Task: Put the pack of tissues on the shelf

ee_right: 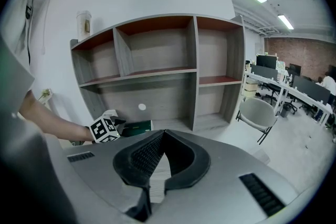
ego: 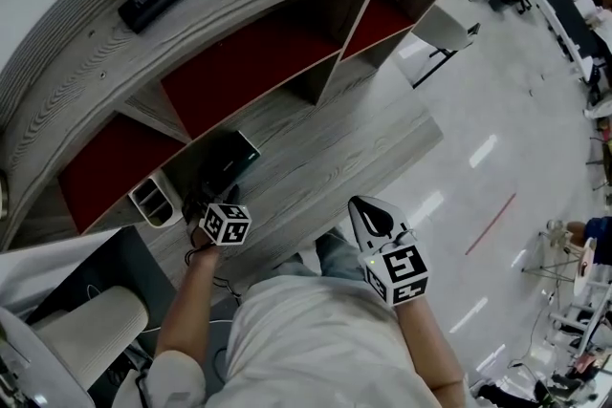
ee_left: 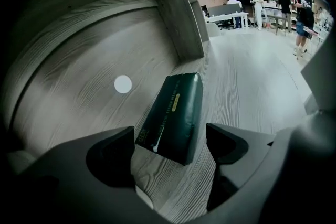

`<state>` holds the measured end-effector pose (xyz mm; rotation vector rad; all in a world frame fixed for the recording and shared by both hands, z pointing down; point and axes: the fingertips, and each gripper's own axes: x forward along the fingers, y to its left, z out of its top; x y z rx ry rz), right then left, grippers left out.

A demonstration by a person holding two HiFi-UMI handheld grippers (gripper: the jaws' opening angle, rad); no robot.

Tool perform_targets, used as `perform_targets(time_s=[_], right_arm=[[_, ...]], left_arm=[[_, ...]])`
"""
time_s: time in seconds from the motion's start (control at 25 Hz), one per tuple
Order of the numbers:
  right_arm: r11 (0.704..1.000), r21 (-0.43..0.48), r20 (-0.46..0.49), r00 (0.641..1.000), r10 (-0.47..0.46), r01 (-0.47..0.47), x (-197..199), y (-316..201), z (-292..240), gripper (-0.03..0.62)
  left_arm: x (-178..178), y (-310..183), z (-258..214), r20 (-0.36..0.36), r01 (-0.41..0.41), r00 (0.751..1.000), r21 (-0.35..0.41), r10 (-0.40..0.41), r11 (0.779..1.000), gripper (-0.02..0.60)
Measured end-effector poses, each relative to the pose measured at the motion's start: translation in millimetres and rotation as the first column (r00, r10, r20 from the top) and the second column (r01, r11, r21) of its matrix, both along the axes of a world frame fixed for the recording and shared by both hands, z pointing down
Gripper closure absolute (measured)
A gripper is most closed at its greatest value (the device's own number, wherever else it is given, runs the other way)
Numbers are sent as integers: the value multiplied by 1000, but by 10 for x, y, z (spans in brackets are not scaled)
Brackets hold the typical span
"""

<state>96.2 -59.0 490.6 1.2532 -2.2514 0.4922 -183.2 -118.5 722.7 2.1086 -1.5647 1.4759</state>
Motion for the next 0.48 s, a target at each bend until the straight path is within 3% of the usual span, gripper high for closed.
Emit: perform_targets(time_s=[0.04, 0.16, 0.2, 0.48], right_arm=[[1000, 0, -1, 1000, -1, 1, 12, -5, -4, 566], [1000, -2, -5, 1000, -5, 5, 41, -16, -3, 566], [1000, -3, -6, 1000, -6, 6, 47, -19, 1, 566], [1000, -6, -11, 1000, -4, 4, 72, -42, 6, 566]], left_arm=[[27, 11, -6, 4, 7, 1000, 8, -7, 1000, 150], [63, 46, -24, 63, 27, 998, 38, -29, 999, 328], [72, 58, -23, 87, 32, 996, 47, -36, 998, 354], [105, 11, 6, 182, 23, 982, 105, -42, 994, 370]])
